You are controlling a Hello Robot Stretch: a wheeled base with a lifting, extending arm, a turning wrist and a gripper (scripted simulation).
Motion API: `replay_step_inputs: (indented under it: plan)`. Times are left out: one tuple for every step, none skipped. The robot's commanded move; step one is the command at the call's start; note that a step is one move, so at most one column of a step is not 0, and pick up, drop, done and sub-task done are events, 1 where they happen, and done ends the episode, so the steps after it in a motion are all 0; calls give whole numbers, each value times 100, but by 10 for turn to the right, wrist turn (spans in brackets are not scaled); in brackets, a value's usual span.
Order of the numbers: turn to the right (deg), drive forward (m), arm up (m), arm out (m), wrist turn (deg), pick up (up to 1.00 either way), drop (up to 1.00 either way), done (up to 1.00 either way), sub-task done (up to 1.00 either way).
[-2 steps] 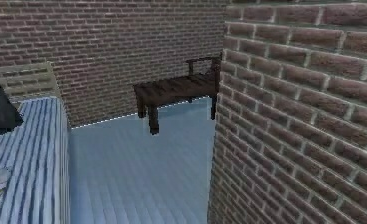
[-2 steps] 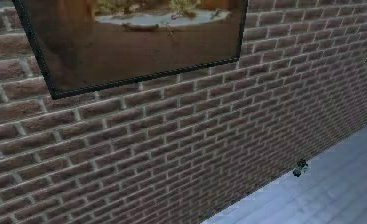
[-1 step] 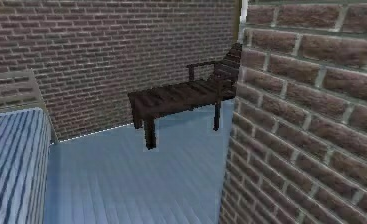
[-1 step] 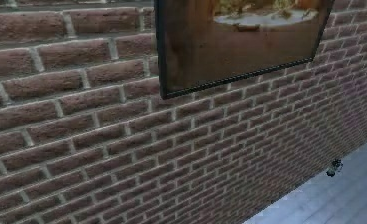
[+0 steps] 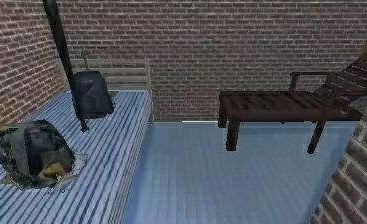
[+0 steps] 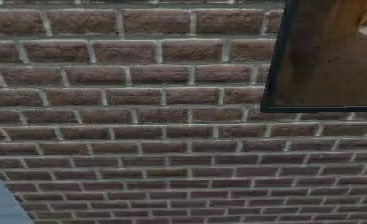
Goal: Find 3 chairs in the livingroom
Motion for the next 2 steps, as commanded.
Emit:
replay_step_inputs:
  plan:
    - [0, 75, 0, 0, 0, 0, 0, 0, 0]
    - [360, 0, 0, 0, 0, 0, 0, 0, 0]
